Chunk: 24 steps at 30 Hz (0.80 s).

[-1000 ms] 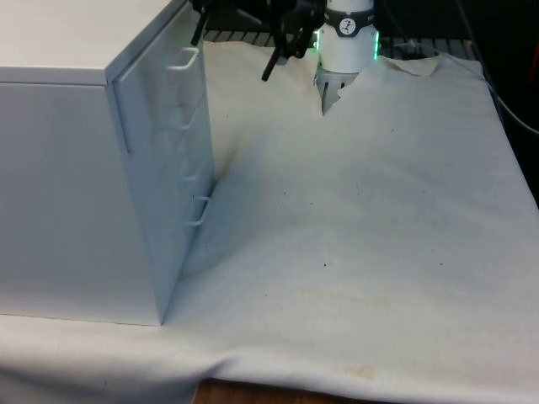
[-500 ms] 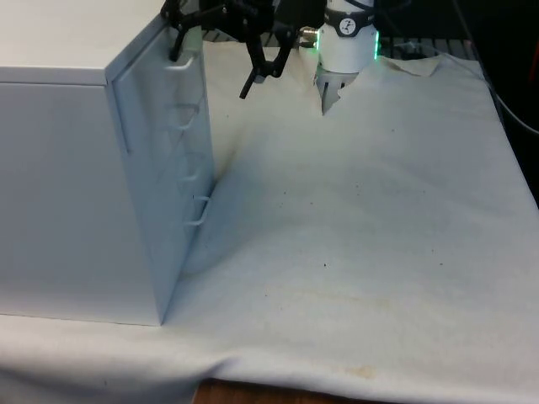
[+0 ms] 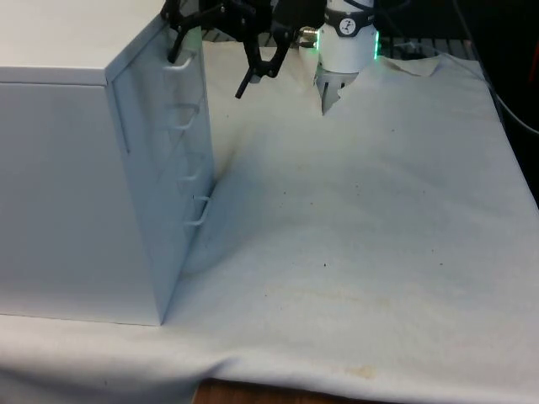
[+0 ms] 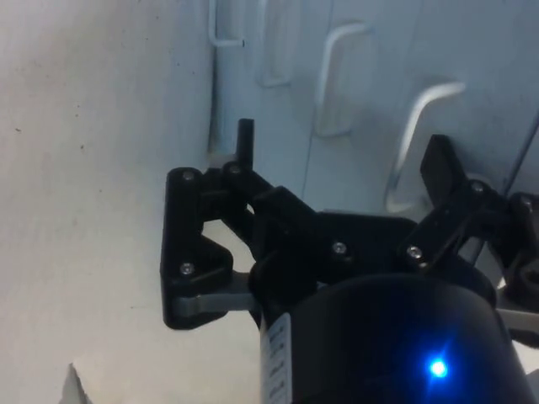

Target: Open the drawer, then close it.

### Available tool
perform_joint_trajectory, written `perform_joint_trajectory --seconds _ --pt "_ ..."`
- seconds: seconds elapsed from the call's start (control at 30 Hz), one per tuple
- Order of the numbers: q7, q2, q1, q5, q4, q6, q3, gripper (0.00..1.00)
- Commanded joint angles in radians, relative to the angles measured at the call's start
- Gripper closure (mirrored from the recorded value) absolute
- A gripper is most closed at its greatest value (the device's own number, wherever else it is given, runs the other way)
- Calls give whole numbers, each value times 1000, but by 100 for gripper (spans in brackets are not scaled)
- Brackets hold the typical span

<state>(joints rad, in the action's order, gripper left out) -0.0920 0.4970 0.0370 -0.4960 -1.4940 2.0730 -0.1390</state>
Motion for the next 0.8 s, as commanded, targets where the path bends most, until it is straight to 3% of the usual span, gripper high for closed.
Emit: perform_joint_trajectory --seconds 0.0,0.17,0.2,0.23,0.27,0.4,0.47,0.5,0.53,0.6,0.73,0.77 --pt "-3 3 -2 -10 0 12 -6 7" --pt "-15 3 12 -28 2 -4 -5 35" --pt "-23 2 14 -47 1 -12 -3 45" --pt "-21 1 8 -45 1 -8 0 53" --pt "-28 2 14 -56 1 -16 -2 53" --pt "-39 1 16 -83 0 -20 0 71" --pt "-46 -4 19 -97 -1 -25 1 86" --pt "-40 -2 13 -99 2 -19 0 90" --pt "-49 -6 23 -102 0 -29 2 90" --pt "-55 -9 27 -108 3 -38 4 100" --pt "-75 -18 37 -119 9 -57 19 100" --pt "-70 -13 29 -115 6 -47 19 100"
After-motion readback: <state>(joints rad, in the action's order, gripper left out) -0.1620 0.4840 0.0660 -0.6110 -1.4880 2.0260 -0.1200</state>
